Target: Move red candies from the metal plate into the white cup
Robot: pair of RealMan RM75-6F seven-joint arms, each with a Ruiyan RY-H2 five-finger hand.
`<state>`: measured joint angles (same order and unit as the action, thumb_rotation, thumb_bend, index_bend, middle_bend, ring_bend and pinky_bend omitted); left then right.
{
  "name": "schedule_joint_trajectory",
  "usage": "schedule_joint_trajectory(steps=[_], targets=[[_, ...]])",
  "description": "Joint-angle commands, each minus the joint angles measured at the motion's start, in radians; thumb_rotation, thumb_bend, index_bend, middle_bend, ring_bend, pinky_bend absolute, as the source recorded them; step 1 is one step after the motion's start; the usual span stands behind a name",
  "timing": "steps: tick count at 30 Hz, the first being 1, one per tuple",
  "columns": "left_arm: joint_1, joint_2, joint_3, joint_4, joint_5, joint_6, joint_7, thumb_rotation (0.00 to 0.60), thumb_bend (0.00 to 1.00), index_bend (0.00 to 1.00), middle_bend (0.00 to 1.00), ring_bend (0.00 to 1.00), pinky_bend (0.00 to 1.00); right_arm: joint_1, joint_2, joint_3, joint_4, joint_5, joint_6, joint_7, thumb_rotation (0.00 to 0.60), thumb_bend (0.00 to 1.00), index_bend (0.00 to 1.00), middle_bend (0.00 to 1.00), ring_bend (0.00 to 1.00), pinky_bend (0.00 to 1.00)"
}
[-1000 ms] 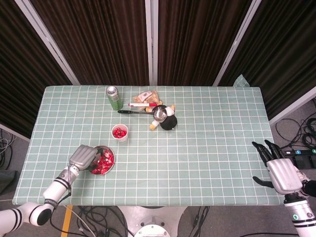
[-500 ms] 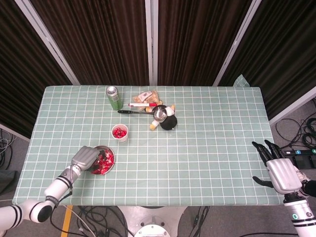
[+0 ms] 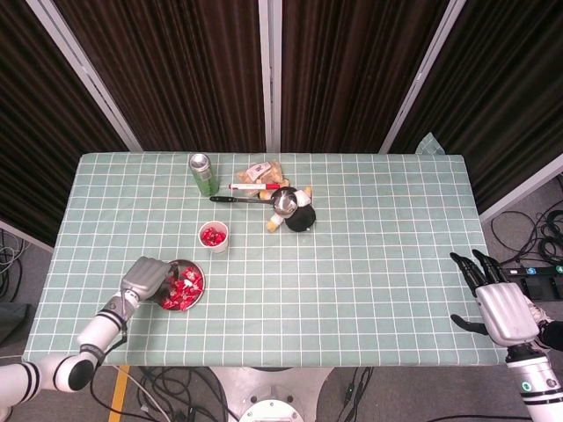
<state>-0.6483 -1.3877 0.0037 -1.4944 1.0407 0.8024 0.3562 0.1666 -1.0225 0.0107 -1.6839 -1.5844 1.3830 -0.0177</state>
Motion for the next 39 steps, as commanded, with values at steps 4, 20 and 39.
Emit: schedule_joint_trajectory(steps=[4,20,39], targets=[[0.006,-0.037,-0.001,0.036,0.022,0.026,-0.005,0.600,0.37,0.45,0.95,0.94,1.00,0.000,0.002,0.002,-0.001,0.003,-0.001,0.000,0.600,0.02,0.04,0.15,0.00,0.11],[0.028,-0.104,0.000,0.141,0.077,0.044,-0.061,0.600,0.31,0.51,0.96,0.94,1.00,0.000,0.005,0.003,-0.006,0.008,-0.004,-0.005,0.600,0.02,0.04,0.16,0.00,0.12],[0.061,-0.101,-0.044,0.177,0.146,0.096,-0.197,0.600,0.33,0.65,0.98,0.95,1.00,0.003,0.011,0.008,-0.015,0.009,-0.004,-0.008,0.600,0.02,0.04,0.16,0.00,0.12]])
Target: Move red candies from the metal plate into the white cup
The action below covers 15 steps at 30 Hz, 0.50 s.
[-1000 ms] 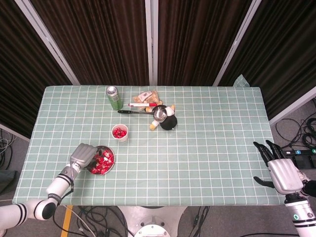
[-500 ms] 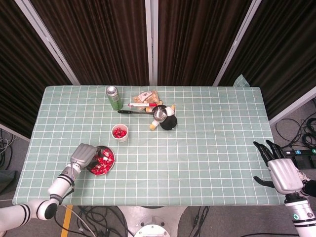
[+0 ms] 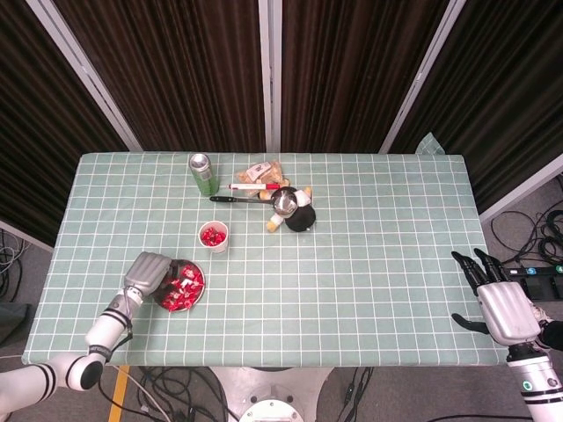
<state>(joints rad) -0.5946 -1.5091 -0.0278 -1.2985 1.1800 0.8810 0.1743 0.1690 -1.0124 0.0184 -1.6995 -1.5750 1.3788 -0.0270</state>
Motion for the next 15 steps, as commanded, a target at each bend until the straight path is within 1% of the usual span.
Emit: schedule_joint_trajectory(steps=[1,5,8,11,15], targets=[[0.009,0.031,-0.018,-0.030,0.008,0.025,-0.020,0.600,0.33,0.65,0.98,0.95,1.00,0.000,0.001,0.001,0.001,-0.001,0.001,0.002,0.600,0.02,0.04,0.16,0.00,0.12],[0.009,0.081,-0.053,-0.092,0.018,0.059,-0.042,0.600,0.34,0.65,0.98,0.95,1.00,-0.002,-0.001,-0.001,0.006,-0.005,0.005,0.008,0.600,0.02,0.04,0.16,0.00,0.12],[-0.013,0.114,-0.093,-0.137,0.020,0.062,-0.051,0.600,0.34,0.65,0.98,0.95,1.00,-0.001,-0.002,-0.001,0.011,-0.006,0.005,0.014,0.600,0.02,0.04,0.16,0.00,0.12],[-0.044,0.124,-0.123,-0.157,0.015,0.048,-0.041,0.600,0.34,0.65,0.98,0.95,1.00,0.000,0.000,0.001,0.013,-0.004,0.003,0.017,0.600,0.02,0.04,0.16,0.00,0.12],[-0.107,0.110,-0.166,-0.148,-0.025,-0.013,-0.019,0.600,0.34,0.64,0.98,0.95,1.00,-0.001,0.000,0.000,0.015,-0.004,0.004,0.019,0.600,0.02,0.04,0.16,0.00,0.12]])
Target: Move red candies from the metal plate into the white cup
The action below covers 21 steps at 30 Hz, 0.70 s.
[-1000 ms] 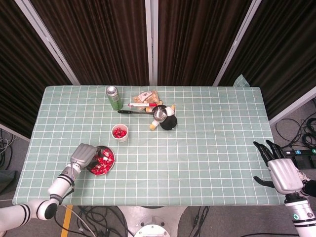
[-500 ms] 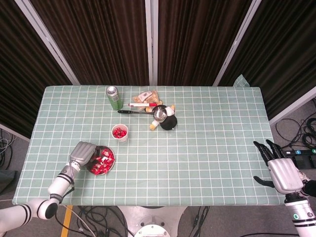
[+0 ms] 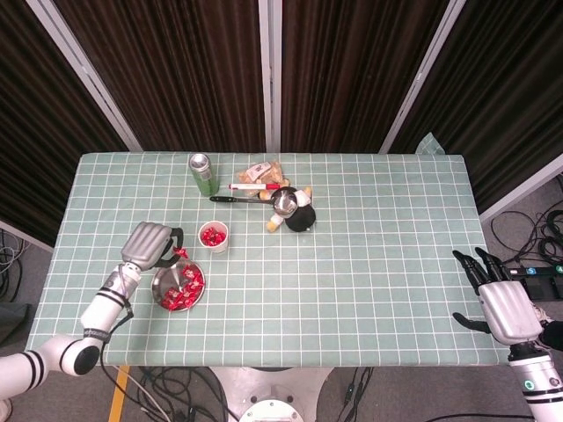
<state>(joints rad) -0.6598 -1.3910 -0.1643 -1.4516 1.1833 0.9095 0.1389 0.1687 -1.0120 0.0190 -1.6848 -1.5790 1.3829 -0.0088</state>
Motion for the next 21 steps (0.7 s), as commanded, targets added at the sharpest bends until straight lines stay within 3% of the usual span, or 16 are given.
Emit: schedule_joint_trajectory(steps=[1,13,21], targets=[[-0.056,-0.016,-0.037,0.014,-0.037,-0.053,0.023,0.600,0.34,0.64,0.98,0.95,1.00,-0.001,0.000,-0.001,0.002,0.000,0.001,0.001,0.600,0.02,0.04,0.16,0.00,0.12],[-0.191,-0.109,-0.074,0.119,-0.156,-0.163,0.106,0.600,0.34,0.62,0.97,0.95,1.00,-0.001,-0.003,0.000,0.006,0.008,-0.003,0.004,0.600,0.02,0.04,0.16,0.00,0.12],[-0.202,-0.092,-0.048,0.092,-0.228,-0.157,0.160,0.600,0.34,0.36,0.95,0.94,1.00,0.000,0.001,0.003,0.006,0.014,-0.006,0.006,0.600,0.02,0.04,0.16,0.00,0.13]])
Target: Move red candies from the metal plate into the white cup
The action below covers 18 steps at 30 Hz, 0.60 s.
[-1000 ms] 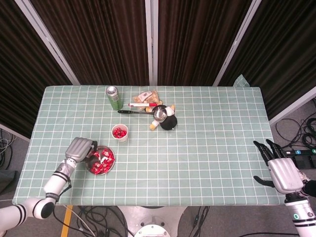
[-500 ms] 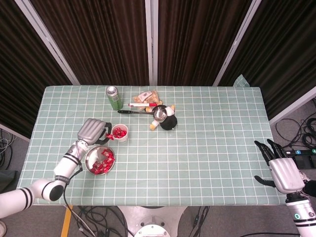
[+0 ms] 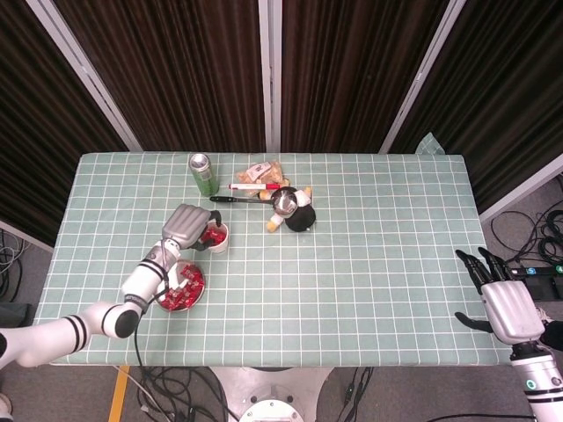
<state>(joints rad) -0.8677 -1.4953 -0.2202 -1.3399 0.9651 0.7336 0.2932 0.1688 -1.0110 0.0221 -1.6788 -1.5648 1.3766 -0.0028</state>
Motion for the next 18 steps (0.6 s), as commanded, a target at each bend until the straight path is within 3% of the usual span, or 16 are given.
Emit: schedule_joint_trajectory(steps=[1,8,12,18], targets=[[0.013,0.022,0.010,-0.034,-0.008,0.030,0.004,0.600,0.34,0.36,0.95,0.94,1.00,0.000,0.000,-0.001,0.000,-0.001,0.000,0.000,0.600,0.02,0.04,0.16,0.00,0.13],[0.116,0.106,0.044,-0.156,0.093,0.188,-0.057,0.600,0.34,0.36,0.95,0.94,1.00,0.002,-0.002,-0.002,0.000,-0.011,0.001,0.002,0.600,0.02,0.04,0.16,0.00,0.13],[0.189,0.142,0.091,-0.194,0.193,0.272,-0.120,0.600,0.34,0.41,0.95,0.94,1.00,0.004,-0.003,-0.002,0.000,-0.013,0.001,0.003,0.600,0.02,0.04,0.16,0.00,0.13],[0.236,0.121,0.183,-0.157,0.302,0.276,-0.158,0.600,0.34,0.49,0.95,0.94,1.00,0.004,-0.005,-0.004,0.000,-0.018,0.001,0.001,0.600,0.02,0.04,0.16,0.00,0.13]])
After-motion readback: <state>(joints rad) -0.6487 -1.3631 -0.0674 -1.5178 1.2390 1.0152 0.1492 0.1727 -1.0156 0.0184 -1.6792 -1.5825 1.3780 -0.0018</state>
